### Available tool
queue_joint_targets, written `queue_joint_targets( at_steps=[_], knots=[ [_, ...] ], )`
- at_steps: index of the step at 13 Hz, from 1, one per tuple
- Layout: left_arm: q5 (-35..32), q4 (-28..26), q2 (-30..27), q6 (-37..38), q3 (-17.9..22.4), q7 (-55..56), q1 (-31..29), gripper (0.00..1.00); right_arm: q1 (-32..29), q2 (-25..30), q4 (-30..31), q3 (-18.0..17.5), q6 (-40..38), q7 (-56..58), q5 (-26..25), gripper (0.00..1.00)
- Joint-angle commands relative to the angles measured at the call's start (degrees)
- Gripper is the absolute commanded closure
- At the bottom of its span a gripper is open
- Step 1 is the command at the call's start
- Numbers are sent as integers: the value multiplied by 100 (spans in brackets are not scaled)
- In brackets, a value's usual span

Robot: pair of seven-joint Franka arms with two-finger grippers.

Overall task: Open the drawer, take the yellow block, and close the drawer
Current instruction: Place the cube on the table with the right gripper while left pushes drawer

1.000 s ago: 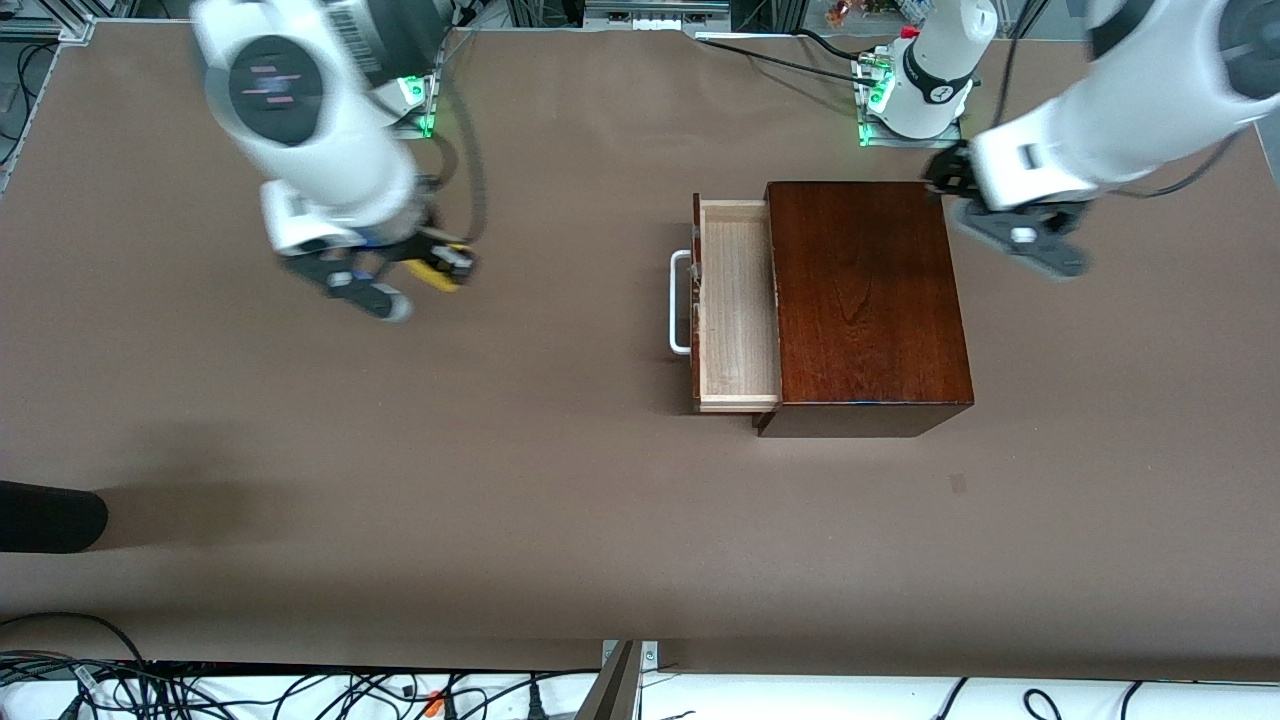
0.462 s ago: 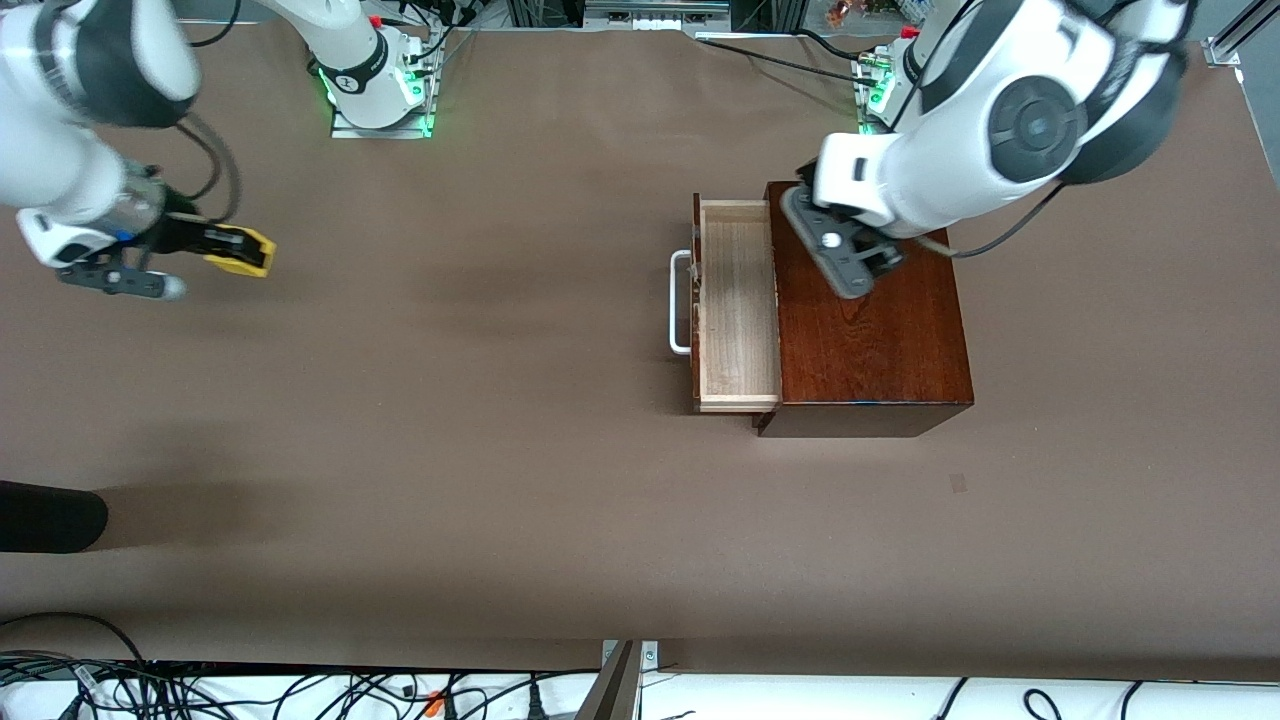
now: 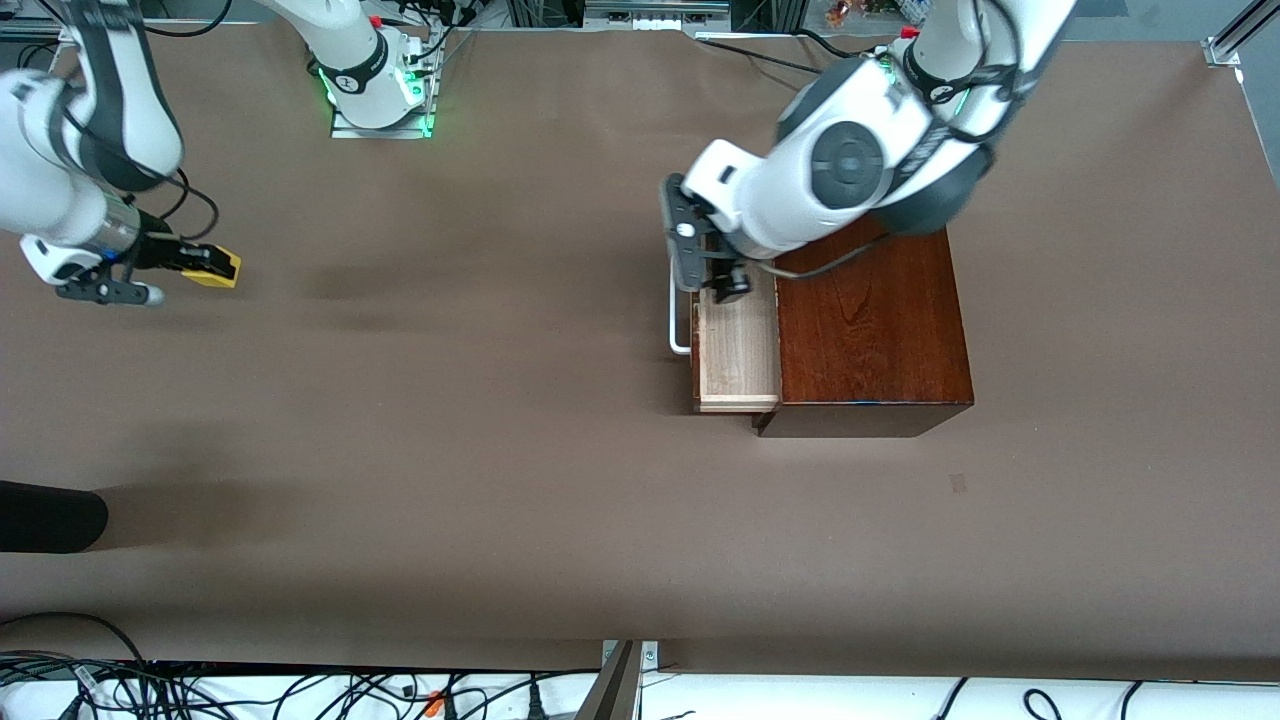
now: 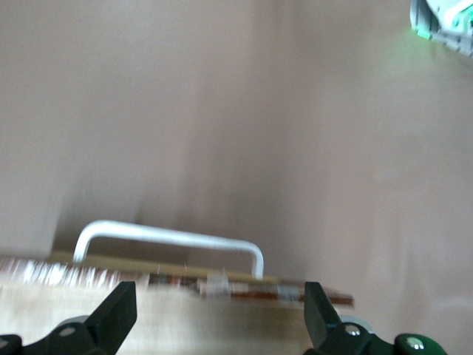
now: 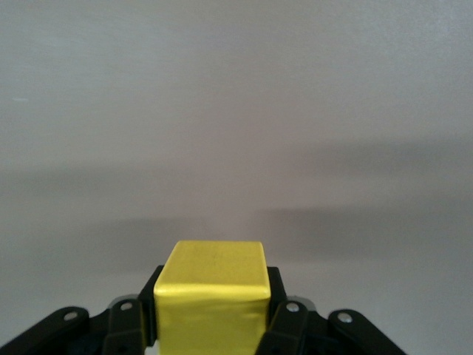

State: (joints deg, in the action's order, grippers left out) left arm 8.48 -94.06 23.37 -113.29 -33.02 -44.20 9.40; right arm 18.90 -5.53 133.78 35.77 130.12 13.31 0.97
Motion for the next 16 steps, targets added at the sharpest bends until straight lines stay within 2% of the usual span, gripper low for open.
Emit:
queue_joint_targets(
  at_steps=[1,4,6,8,9,10,11,14,16],
  knots=[
    [-661,204,422,-542,-3,-300,543,0,-193,-833,-106,1,565,670,419,100],
    [-1584,204,774,-782,6,-273,905,0,-203,-1476,-124,1,883,1690,1527,100],
    [-2138,204,958,-791,6,-273,941,0,-185,-1521,-124,-17,892,1745,1582,100],
    [-2411,177,1134,-974,6,-273,959,0,-168,-1591,-133,-17,892,1754,1582,100],
    [-2595,177,1222,-1010,6,-273,959,0,-159,-1591,-141,-26,892,1745,1582,62],
    [-2780,177,1293,-1011,6,-273,959,0,-142,-1591,-150,-43,892,1684,1591,9],
    [-2869,177,1319,-1011,23,-273,950,0,-115,-1583,-176,-52,866,1727,1582,0],
    [-2887,168,1320,-862,67,-282,862,0,-98,-1399,-203,-70,761,1771,1582,0],
    [-2887,195,1302,-651,155,-282,853,0,34,-1031,-273,-70,690,1736,1573,0]
  ],
)
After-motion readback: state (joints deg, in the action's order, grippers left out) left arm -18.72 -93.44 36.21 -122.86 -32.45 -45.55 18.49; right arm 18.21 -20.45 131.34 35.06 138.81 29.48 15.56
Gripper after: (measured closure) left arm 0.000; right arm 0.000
